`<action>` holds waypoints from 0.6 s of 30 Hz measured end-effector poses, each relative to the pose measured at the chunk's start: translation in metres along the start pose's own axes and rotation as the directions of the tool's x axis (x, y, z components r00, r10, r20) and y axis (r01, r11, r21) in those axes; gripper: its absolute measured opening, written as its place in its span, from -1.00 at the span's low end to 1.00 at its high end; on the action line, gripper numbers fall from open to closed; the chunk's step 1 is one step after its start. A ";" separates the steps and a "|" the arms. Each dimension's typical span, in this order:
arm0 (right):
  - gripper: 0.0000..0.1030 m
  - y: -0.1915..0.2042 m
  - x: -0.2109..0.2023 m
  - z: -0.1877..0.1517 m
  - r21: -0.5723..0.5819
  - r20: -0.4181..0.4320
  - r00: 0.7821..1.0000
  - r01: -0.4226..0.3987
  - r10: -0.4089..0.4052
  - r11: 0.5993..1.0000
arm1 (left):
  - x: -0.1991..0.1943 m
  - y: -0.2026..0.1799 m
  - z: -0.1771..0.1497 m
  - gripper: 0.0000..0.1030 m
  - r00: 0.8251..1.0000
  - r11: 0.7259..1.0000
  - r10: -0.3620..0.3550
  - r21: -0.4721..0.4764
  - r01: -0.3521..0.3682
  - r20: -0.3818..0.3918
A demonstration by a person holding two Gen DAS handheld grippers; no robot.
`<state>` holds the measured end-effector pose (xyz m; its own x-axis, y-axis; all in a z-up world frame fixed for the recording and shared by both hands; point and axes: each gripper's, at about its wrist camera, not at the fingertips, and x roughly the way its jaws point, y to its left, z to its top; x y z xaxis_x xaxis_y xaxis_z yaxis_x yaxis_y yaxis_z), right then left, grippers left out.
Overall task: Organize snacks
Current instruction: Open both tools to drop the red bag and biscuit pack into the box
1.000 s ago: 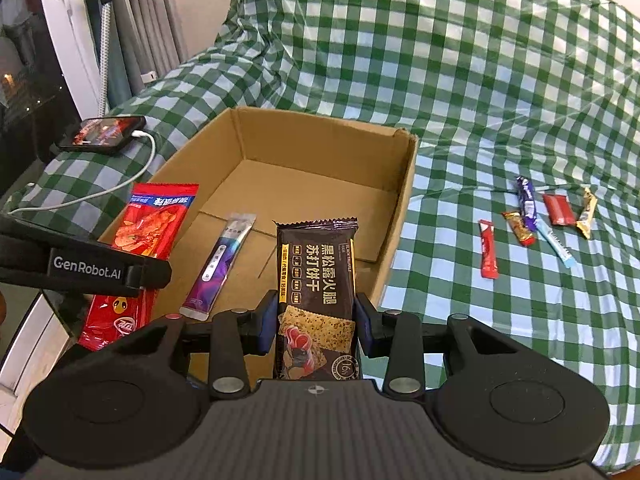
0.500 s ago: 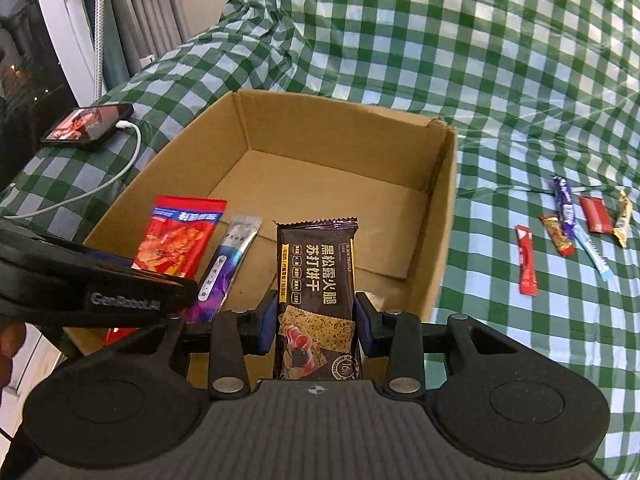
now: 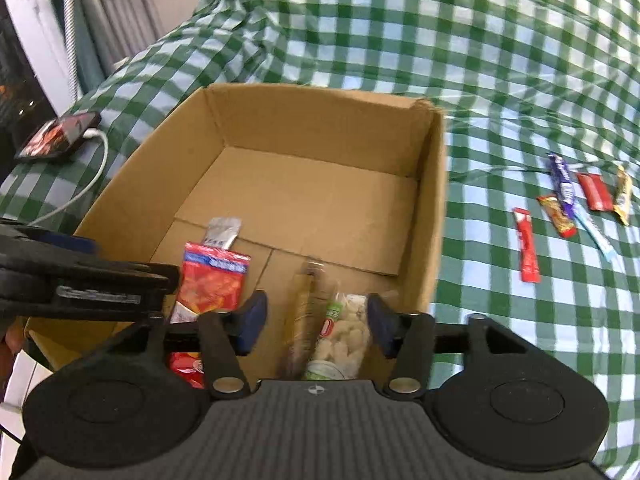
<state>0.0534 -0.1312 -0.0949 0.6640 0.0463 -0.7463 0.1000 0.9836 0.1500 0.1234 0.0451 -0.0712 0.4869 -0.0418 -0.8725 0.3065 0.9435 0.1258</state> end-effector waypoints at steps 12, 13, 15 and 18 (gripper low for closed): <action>0.79 0.008 -0.082 -0.049 -0.019 0.011 0.999 0.044 -0.044 0.999 | -0.075 -0.002 -0.056 0.99 0.999 0.999 -0.053 -0.009 0.053 -0.008; 0.81 0.011 -0.090 -0.053 -0.024 0.017 0.999 0.049 -0.049 0.999 | -0.082 -0.004 -0.062 0.99 0.999 0.999 -0.050 0.000 0.050 0.005; 0.83 0.014 -0.102 -0.059 -0.031 0.032 0.998 0.052 -0.051 0.998 | -0.097 -0.007 -0.069 0.99 0.998 0.999 -0.048 0.006 0.048 0.031; 0.88 0.021 -0.124 -0.072 -0.049 0.064 0.997 0.056 -0.053 0.997 | -0.120 -0.012 -0.085 0.99 0.997 0.999 -0.051 0.006 0.051 0.063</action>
<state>-0.0802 -0.1039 -0.0458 0.7040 -0.0172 -0.7100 0.1005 0.9921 0.0757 -0.0083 0.0672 -0.0081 0.5212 -0.1110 -0.8462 0.3359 0.9382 0.0838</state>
